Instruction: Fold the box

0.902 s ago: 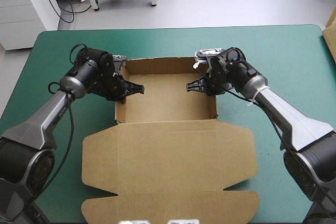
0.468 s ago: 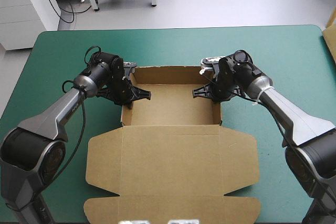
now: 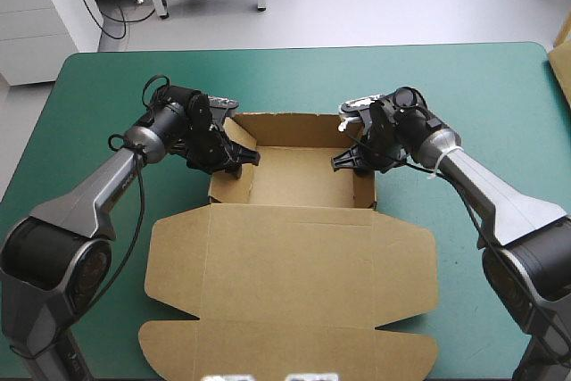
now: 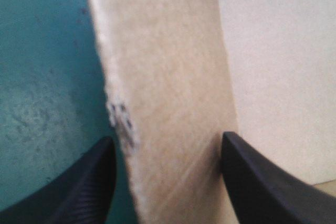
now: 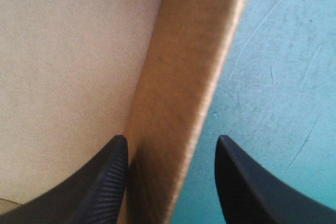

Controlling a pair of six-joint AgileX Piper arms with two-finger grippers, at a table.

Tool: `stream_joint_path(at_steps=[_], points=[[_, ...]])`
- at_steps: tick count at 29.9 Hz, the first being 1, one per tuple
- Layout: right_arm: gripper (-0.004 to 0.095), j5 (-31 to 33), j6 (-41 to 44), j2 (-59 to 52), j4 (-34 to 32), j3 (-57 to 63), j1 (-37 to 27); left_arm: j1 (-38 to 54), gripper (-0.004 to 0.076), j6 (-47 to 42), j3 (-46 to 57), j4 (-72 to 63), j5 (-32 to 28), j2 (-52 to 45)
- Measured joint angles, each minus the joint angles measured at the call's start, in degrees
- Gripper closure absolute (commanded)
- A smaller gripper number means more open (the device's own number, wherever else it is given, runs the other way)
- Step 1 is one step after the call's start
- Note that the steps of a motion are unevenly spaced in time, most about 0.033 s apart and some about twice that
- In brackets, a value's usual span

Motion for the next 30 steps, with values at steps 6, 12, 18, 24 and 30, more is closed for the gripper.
stream_joint_path(at_steps=[6,12,18,24,30], points=[[0.0392,2.2,0.0,0.1,-0.9,-5.9,0.0,0.0,0.0169,0.5,-3.0,0.3,1.3,0.0],[0.0392,7.2,0.0,-0.1,-1.3,-14.1,0.0,0.0,0.0188,0.5,-11.1,2.2,5.9,0.1],[0.0392,8.1,-2.1,-2.6,-1.3,-15.5,0.0,0.0,0.0386,0.5,-22.9,2.4,7.1,0.0],[0.0392,8.5,-1.7,-5.3,-1.3,-15.5,0.0,0.0,0.0732,1.5,-28.7,2.6,7.7,-4.1],[0.0392,8.5,-1.7,-5.3,-1.3,-15.3,0.0,0.0,0.0731,4.4,-27.0,2.8,7.7,-12.9]])
